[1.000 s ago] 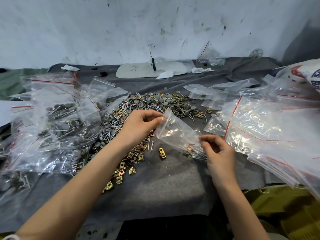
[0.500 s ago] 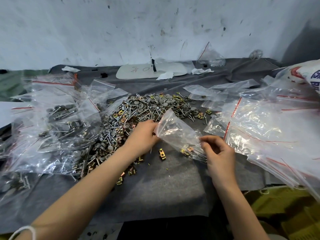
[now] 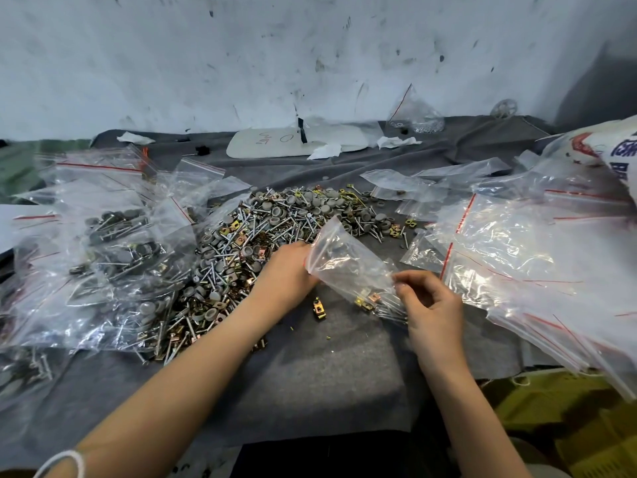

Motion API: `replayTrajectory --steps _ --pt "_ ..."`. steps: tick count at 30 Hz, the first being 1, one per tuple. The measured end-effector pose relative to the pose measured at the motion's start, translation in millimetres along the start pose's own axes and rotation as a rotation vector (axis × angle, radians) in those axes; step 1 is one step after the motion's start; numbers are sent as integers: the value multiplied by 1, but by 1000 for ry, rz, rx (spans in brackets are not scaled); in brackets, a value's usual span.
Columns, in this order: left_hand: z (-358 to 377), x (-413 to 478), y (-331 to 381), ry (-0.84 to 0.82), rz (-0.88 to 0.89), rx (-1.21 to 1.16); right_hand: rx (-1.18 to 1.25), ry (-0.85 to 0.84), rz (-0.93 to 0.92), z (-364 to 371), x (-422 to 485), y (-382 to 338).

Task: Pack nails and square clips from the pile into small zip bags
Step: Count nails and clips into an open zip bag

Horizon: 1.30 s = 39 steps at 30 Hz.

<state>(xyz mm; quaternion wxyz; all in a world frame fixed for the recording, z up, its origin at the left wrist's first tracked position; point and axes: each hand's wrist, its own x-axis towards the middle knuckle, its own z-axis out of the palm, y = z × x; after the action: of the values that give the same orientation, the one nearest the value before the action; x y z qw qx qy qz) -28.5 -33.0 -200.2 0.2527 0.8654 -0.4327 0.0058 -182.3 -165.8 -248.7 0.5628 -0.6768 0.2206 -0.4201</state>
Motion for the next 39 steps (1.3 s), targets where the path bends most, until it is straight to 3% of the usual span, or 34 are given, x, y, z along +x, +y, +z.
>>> replayTrajectory --steps 3,7,11,15,18,21,23,27,33,37,39 --pt "-8 4 -8 71 -62 5 -9 -5 12 0 1 -1" --pt "-2 -1 -4 -14 72 -22 -22 -9 12 -1 0 -2" --pt "8 -2 0 30 170 -17 -25 -7 23 0 -1 -3" --pt "6 0 -1 12 0 -88 -20 -9 25 -1 0 -5" --pt "-8 3 -6 136 -120 -149 -15 -16 27 -1 -1 -7" --pt "-30 5 -5 281 -204 -459 -12 -18 32 -1 -1 -8" --pt "-41 6 1 244 -176 -620 -11 -17 39 -1 -2 -8" --pt "-46 6 15 125 -39 -553 -11 -16 44 -1 -2 -8" --pt "-48 5 16 124 21 -668 -6 -10 47 -1 -1 -6" --pt "-42 13 11 266 -85 -749 -4 -7 50 -1 -1 -4" --pt "-31 19 10 235 -142 -582 -8 -4 46 -1 -1 -4"
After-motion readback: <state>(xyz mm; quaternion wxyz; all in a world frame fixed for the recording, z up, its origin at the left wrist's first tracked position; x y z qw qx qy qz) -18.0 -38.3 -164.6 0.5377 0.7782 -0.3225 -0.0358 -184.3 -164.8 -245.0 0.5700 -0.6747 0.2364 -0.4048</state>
